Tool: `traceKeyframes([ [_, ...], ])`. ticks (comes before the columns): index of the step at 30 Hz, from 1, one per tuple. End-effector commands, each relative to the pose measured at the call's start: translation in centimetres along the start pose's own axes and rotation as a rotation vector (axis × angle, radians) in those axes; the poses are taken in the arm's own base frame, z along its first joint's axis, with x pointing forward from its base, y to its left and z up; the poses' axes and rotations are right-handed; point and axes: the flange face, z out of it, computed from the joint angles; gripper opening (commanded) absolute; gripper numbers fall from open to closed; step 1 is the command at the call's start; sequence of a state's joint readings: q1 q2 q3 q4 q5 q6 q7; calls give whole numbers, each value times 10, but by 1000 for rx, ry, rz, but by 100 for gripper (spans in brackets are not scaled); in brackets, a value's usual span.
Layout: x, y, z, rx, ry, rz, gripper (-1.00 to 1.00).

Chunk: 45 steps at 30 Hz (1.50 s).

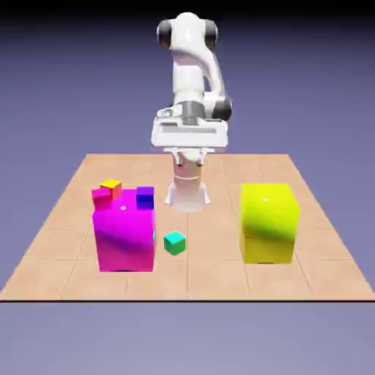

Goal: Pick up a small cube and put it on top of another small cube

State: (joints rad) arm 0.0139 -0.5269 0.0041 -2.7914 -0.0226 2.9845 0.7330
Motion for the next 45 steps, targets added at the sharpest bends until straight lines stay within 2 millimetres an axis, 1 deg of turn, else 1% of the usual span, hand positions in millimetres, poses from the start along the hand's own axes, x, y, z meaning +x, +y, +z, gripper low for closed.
traceKeyframes([
  [1, -5, 0, 13, -43, -47, -30, 0],
  [4, -23, 4, 52, -173, -187, -119, 0],
  [8, -50, 16, 99, -345, -372, -238, 0],
  [12, -79, 35, 139, -518, -554, -358, 0],
  [15, -101, 53, 165, -648, -688, -447, 0],
  [19, -130, 79, 194, -821, -863, -565, 0],
  [23, -157, 108, 216, -996, -1031, -683, 0],
  [25, -160, 112, 218, -1018, -1050, -697, 0],
  [28, -183, 156, 237, -1019, -1049, -698, 0],
  [29, -189, 166, 241, -1018, -1050, -697, 0],
  [30, -189, 166, 241, -1018, -1050, -697, -100],
  [31, -189, 166, 241, -1018, -1050, -697, -100],
  [34, -165, 122, 223, -1019, -1049, -697, -100],
  [35, -158, 109, 219, -1014, -1058, -701, -100],
  [36, -145, 100, 218, -1011, -1068, -715, -100],
  [38, -109, 81, 205, -1009, -1073, -743, -100],
  [41, -58, 53, 178, -995, -1089, -776, -100],
  [43, -26, 36, 154, -976, -1105, -795, -100],
  [45, 6, 28, 122, -983, -1087, -794, -100],
])
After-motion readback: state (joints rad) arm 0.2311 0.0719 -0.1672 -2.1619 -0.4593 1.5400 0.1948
